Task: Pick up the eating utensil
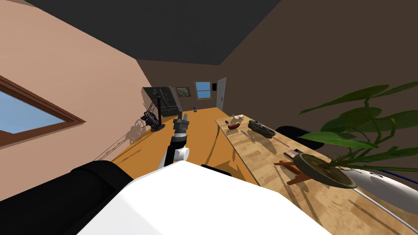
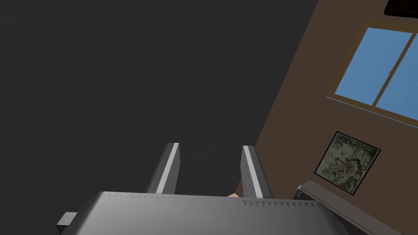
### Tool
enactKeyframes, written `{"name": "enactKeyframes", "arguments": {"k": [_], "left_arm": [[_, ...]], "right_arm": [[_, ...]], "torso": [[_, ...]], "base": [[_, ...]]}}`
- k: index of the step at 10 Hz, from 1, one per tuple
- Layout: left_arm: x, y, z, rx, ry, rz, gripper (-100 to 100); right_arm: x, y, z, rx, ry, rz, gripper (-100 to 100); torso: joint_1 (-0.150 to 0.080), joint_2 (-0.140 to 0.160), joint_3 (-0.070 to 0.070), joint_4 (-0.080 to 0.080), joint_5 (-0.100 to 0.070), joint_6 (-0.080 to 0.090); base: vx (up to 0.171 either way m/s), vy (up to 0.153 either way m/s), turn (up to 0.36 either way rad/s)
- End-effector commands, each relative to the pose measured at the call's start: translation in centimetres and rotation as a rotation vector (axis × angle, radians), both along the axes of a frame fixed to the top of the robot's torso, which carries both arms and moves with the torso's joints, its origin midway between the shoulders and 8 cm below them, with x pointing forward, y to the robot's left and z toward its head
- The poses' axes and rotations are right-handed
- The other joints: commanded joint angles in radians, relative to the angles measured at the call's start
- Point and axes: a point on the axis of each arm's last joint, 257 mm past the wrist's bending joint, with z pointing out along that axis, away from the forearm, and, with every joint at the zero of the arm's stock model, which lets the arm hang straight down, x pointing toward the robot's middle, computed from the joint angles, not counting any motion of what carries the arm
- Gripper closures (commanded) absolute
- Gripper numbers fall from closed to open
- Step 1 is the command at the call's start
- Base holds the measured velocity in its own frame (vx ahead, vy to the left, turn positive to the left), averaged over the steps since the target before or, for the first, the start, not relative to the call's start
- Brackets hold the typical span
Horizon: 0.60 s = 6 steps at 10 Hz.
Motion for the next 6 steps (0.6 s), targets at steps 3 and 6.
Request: {"name": "enactKeyframes", "arguments": {"k": [3,6], "left_arm": [[0.0,0.0,0.0,0.000,0.000,0.000,0],[0.0,0.0,0.0,0.000,0.000,0.000,0]], "right_arm": [[2.4,0.3,1.3,0.017,-0.079,-0.027,-100],[4.0,0.4,2.3,0.030,-0.131,-0.046,-100]], "torso": [[0.001,0.001,0.001,0.000,0.000,0.000],[0.000,0.000,0.000,0.000,0.000,0.000]], "base": [[-0.168,-0.026,0.030],[-0.147,-0.039,0.031]]}}
